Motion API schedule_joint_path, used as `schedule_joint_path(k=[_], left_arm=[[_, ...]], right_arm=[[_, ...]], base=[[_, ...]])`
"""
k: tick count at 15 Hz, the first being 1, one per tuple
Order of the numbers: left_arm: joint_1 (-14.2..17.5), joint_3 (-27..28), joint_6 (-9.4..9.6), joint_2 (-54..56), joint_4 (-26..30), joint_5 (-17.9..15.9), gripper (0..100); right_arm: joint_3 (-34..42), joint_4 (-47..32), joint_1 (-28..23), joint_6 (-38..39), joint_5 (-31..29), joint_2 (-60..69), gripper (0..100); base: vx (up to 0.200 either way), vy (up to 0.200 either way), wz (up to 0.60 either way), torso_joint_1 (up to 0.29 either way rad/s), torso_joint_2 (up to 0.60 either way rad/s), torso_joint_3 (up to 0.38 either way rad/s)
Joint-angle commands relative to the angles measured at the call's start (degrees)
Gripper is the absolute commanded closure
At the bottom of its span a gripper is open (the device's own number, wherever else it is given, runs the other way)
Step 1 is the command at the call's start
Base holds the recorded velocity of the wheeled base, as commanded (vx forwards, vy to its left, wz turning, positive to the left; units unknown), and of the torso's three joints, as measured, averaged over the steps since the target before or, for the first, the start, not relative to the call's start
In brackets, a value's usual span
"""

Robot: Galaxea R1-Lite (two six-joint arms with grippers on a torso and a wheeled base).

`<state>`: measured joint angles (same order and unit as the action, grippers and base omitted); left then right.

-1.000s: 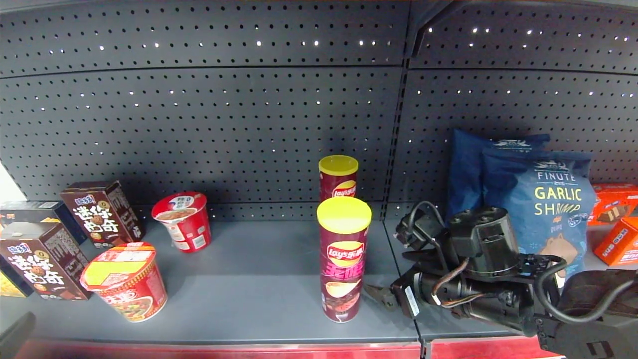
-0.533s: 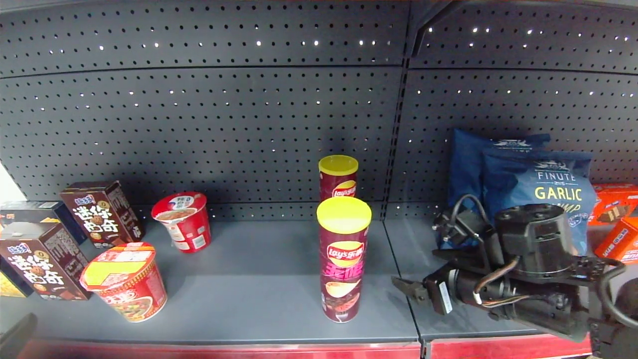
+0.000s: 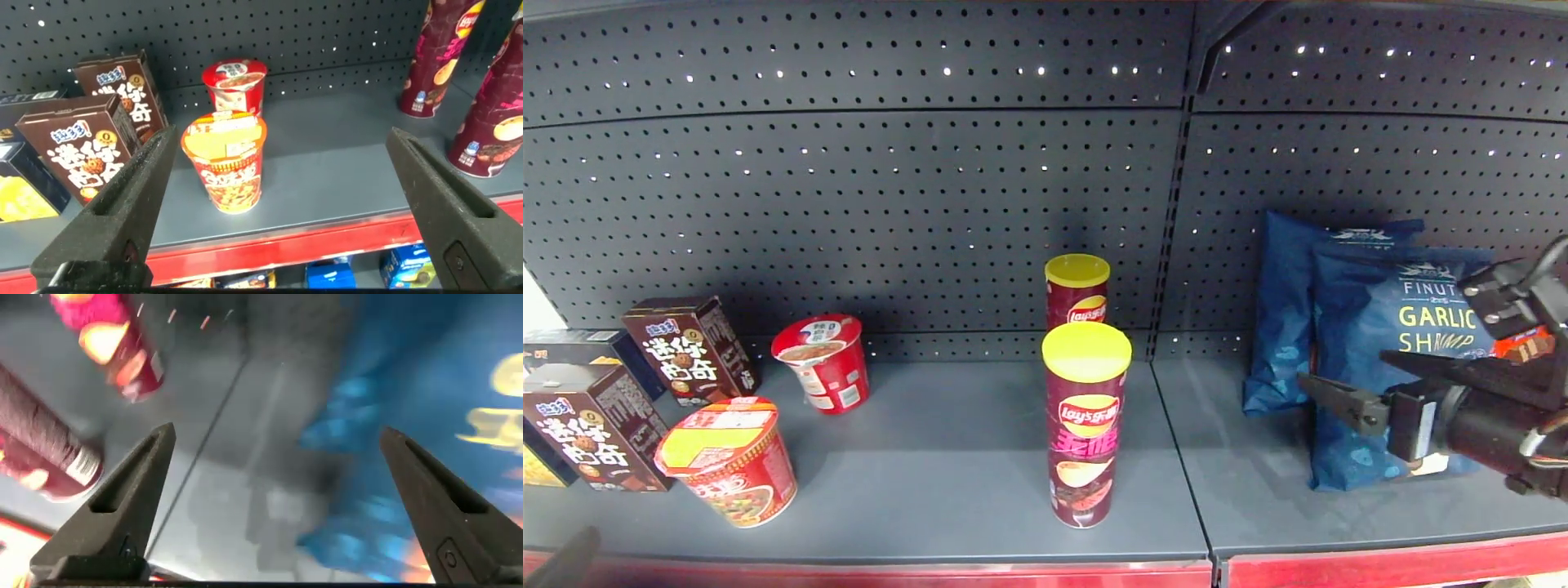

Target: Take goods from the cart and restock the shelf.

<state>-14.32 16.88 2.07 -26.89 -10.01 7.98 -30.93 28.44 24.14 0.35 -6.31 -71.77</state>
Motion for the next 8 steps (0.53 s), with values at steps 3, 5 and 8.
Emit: schedule_joint_path(k=[3, 5, 8], left_arm=[[0.09, -0.01, 0.30, 0.17, -0.10, 0.10, 0], [0.00, -0.71, 1.44, 0.79, -0.01, -0.07, 0], [-0.18, -2.29, 1.71, 2.02, -0.10, -0.16, 0]], right_arm=[[14.23, -2.25, -10.69, 0.00, 0.25, 22.99, 0], [18.01, -4.09, -15.96, 0.17, 0.25, 29.14, 0], [19.33, -16.22, -23.61, -0.09, -1.07, 41.88, 0]], base=[[0.000, 0.000, 0.00, 0.000, 0.00, 0.000], [0.000, 0.000, 0.00, 0.000, 0.00, 0.000], [0.000, 0.000, 0.00, 0.000, 0.00, 0.000]])
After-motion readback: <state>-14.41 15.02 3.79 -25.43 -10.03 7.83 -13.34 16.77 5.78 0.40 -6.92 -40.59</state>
